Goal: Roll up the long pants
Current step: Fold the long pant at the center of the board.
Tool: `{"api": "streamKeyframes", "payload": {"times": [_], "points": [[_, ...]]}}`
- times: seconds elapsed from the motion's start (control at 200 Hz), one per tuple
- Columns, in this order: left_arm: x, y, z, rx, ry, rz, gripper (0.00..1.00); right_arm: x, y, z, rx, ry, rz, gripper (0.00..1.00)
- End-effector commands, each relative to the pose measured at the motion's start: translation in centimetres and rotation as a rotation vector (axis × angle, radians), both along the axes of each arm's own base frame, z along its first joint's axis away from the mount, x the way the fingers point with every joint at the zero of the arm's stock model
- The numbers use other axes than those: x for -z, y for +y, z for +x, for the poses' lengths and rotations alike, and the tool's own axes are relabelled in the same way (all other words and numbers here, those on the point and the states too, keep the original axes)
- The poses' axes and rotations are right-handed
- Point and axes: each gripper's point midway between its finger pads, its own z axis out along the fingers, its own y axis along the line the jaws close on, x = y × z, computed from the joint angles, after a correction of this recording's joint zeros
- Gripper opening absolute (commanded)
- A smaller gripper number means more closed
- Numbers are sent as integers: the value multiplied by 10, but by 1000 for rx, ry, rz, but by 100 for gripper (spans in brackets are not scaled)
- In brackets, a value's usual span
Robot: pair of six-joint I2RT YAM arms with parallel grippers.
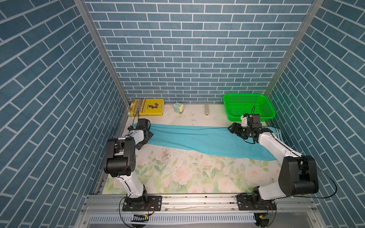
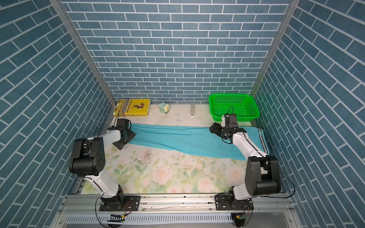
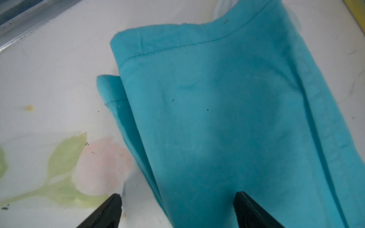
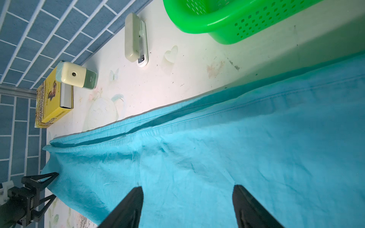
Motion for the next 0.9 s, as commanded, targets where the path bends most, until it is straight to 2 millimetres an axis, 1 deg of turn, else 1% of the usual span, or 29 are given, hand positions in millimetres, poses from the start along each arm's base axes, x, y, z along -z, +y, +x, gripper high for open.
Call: {"api": "streamKeyframes", "payload": {"times": [0.0,0.05,0.13,0.165,0.175,0.18,0.195,0.245,0.305,0.38,0.4,0.47,0.535,0.57,0.62,0.655,0.71,0.745,0.8,0.825,0.835,0.84,0.845,0.85,0.86,0.865,0.87,0.895], "points": [[0,8,2,-44,-43,32,86,-5,1,-3,10,-4,13,76],[0,10,2,-49,-56,38,78,-4,0,-3,11,-4,10,76],[-4,7,7,-41,-110,26,57,-5,0,-4,11,-3,6,76],[-6,7,7,-40,-126,25,46,-5,0,-5,9,-3,5,76],[-6,7,7,-40,-130,25,45,-5,0,-5,9,-2,5,76],[-7,7,7,-39,-133,25,42,-5,0,-5,9,-2,5,76],[-8,7,7,-38,-139,24,38,-5,0,-5,8,-2,5,76],[-13,5,9,-27,-160,24,27,-7,0,-6,6,-4,6,76],[-25,4,9,-13,-193,37,14,-11,-1,-7,8,-9,3,76],[-54,3,9,11,-249,81,2,-15,-1,-8,6,-17,4,76],[-63,3,9,15,-261,99,0,-16,-1,-8,6,-18,5,76],[-97,0,8,42,-305,165,0,-19,1,-11,0,-20,11,76],[-128,-9,9,83,-340,218,0,-21,1,-12,-2,-24,19,76],[-144,-18,11,117,-360,243,0,-22,2,-13,-5,-26,25,76],[-163,-34,13,166,-380,278,0,-22,3,-15,-9,-24,35,76],[-173,-50,15,211,-391,294,0,-23,4,-16,-12,-26,45,76],[-185,-85,19,299,-410,317,0,-23,5,-18,-13,-24,58,76],[-188,-109,21,355,-413,328,0,-23,5,-19,-10,-20,64,76],[-188,-153,23,446,-409,341,0,-23,6,-22,-9,-20,75,76],[-186,-176,23,492,-410,342,0,-24,5,-23,-6,-21,83,76],[-184,-185,22,511,-409,342,0,-24,5,-23,-5,-21,86,76],[-182,-186,24,511,-402,345,0,-24,5,-23,-5,-21,89,76],[-183,-195,22,529,-410,342,0,-24,4,-24,-3,-20,91,76],[-179,-196,24,531,-399,346,0,-24,4,-24,-3,-20,92,76],[-179,-205,23,550,-403,344,0,-24,4,-24,-1,-22,95,76],[-180,-215,21,571,-410,341,0,-24,4,-24,0,-22,97,76],[-177,-215,22,571,-402,345,0,-24,3,-25,1,-22,98,76],[-171,-240,20,618,-395,350,0,-25,2,-26,5,-23,106,76]]}}
